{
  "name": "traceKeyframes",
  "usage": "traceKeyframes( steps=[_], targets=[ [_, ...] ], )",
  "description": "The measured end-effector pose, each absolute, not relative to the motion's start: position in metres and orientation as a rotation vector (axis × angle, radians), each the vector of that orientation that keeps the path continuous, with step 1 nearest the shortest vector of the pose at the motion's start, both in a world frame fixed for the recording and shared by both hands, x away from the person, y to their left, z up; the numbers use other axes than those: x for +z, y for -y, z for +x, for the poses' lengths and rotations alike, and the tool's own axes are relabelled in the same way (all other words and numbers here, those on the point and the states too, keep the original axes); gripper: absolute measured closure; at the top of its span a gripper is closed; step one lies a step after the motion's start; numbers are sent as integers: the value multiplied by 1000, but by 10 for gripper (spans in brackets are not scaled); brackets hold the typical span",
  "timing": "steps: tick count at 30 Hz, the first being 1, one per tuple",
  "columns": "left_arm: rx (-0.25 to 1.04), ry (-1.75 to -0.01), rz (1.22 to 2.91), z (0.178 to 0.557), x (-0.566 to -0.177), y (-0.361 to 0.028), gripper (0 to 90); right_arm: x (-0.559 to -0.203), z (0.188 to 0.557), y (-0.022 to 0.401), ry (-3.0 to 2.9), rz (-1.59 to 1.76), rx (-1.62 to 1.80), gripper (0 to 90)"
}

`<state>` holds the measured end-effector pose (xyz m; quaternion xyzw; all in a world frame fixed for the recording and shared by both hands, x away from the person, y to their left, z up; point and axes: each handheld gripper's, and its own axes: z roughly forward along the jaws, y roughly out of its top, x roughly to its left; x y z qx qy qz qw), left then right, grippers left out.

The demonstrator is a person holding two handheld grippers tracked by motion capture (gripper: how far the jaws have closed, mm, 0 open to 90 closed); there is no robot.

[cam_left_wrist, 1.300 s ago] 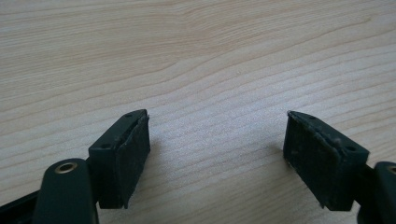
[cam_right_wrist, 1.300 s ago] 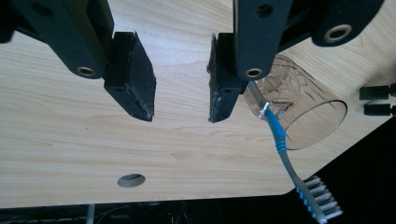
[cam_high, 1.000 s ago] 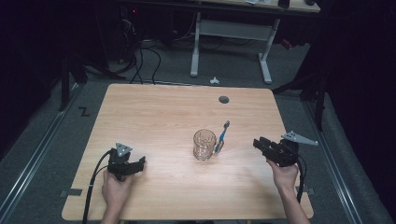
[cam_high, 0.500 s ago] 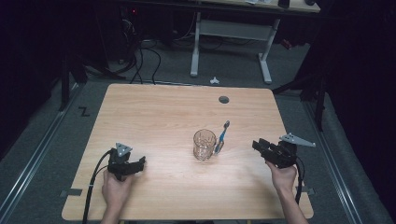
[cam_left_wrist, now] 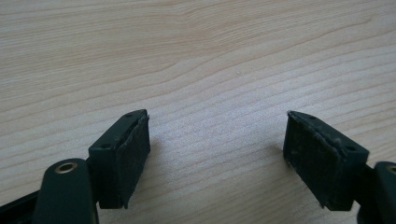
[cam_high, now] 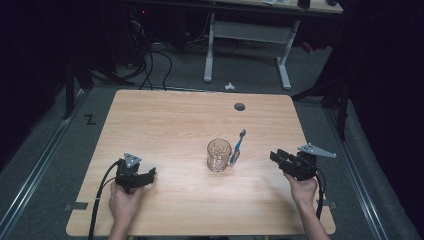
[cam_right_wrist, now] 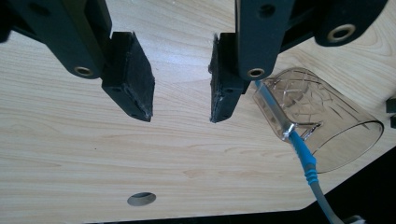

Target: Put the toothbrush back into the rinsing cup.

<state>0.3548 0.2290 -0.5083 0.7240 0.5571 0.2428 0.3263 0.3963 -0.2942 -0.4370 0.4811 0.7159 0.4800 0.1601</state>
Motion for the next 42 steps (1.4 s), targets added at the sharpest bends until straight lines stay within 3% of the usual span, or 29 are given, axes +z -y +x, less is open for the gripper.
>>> traceKeyframes(
  steps=[42],
  targets=[
    [636,-1460,1896,355,-508,-229,235,-460,414,277,-2105,1389,1226,583]
  ],
)
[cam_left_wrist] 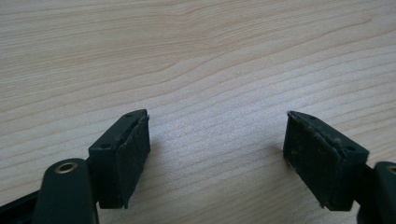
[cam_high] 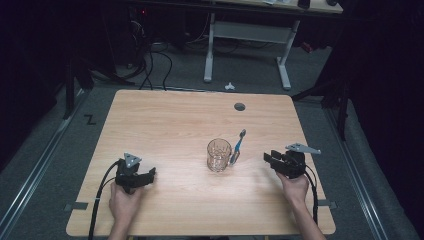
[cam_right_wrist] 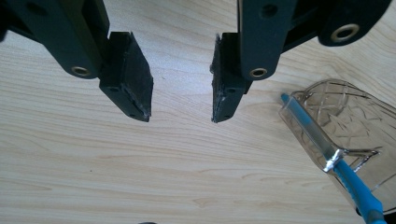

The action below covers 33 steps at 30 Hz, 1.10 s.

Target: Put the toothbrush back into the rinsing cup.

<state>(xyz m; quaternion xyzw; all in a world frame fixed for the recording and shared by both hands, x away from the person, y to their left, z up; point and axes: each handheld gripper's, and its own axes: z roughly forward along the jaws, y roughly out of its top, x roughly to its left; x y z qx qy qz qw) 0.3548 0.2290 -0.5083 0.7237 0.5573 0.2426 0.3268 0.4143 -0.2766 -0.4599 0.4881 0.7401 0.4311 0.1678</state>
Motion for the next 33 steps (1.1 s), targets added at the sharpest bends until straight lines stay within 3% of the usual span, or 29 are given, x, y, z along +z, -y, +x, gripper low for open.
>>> traceKeyframes(
  steps=[33],
  targets=[
    [636,-1460,1896,355,-508,-229,235,-485,420,270,-2118,1379,1059,575]
  ],
)
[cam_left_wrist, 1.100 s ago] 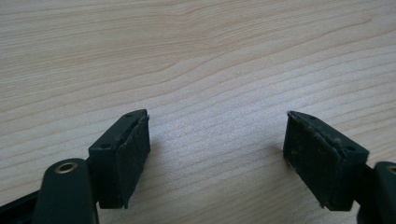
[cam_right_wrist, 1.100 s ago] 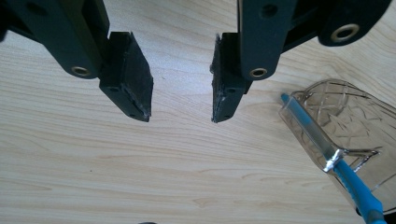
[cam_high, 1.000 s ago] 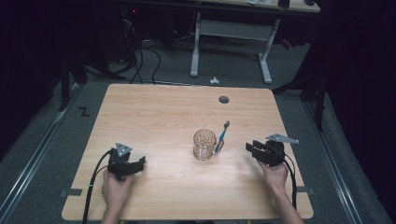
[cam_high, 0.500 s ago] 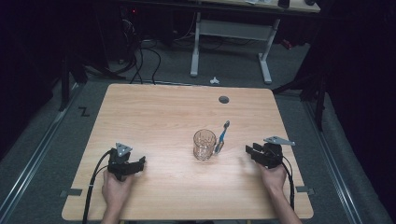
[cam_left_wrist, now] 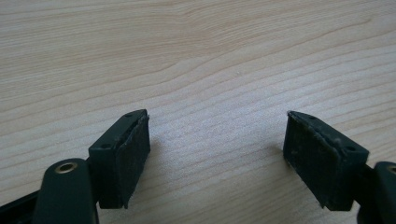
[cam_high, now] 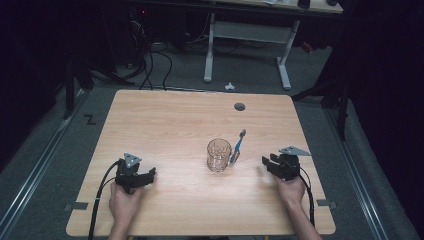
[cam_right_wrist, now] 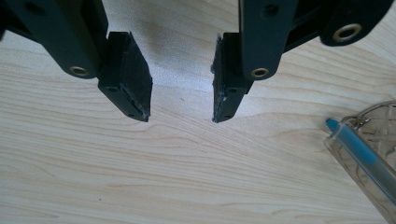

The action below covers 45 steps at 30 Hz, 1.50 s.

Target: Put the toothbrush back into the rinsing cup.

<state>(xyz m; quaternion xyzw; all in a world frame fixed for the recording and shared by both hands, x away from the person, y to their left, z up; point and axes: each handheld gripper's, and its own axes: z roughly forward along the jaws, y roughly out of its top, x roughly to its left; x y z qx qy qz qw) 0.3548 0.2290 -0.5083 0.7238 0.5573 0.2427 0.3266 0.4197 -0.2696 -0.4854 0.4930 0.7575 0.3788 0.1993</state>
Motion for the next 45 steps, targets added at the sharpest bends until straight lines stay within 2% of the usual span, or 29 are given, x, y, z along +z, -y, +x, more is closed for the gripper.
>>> traceKeyframes(
  steps=[45],
  targets=[
    [636,-1460,1897,355,-508,-229,235,-500,423,257,-2153,1331,930,547]
  ],
)
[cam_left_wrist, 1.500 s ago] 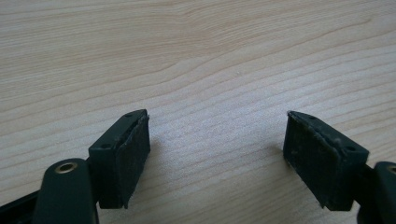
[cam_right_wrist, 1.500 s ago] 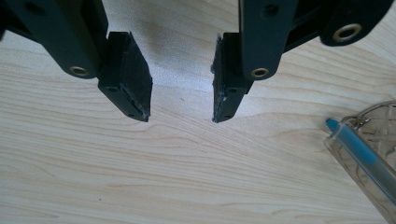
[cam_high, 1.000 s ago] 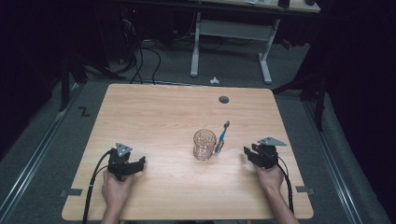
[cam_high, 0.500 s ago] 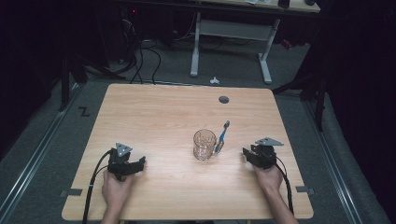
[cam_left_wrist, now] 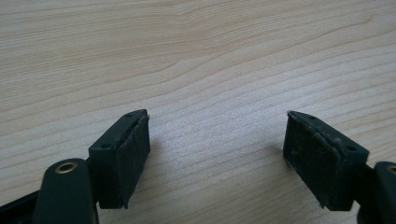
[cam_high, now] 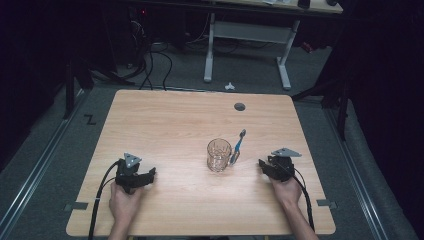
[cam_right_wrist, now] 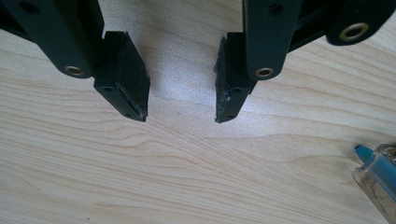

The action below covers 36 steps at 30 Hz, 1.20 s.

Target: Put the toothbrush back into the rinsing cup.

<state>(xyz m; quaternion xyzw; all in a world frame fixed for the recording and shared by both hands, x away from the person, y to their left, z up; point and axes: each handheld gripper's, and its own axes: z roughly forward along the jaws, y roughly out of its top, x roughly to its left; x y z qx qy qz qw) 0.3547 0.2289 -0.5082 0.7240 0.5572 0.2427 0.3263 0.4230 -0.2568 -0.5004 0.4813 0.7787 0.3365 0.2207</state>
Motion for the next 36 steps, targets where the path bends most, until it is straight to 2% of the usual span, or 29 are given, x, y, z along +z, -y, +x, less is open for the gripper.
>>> traceKeyframes(
  steps=[10,21,36],
  targets=[
    [636,-1460,1897,355,-508,-229,234,-501,421,255,-2144,1331,931,509],
    [637,-1461,1898,354,-508,-229,234,-502,419,259,-2130,1366,916,384],
    [636,-1462,1895,354,-508,-229,235,-502,417,261,-2121,1379,913,371]
  ],
)
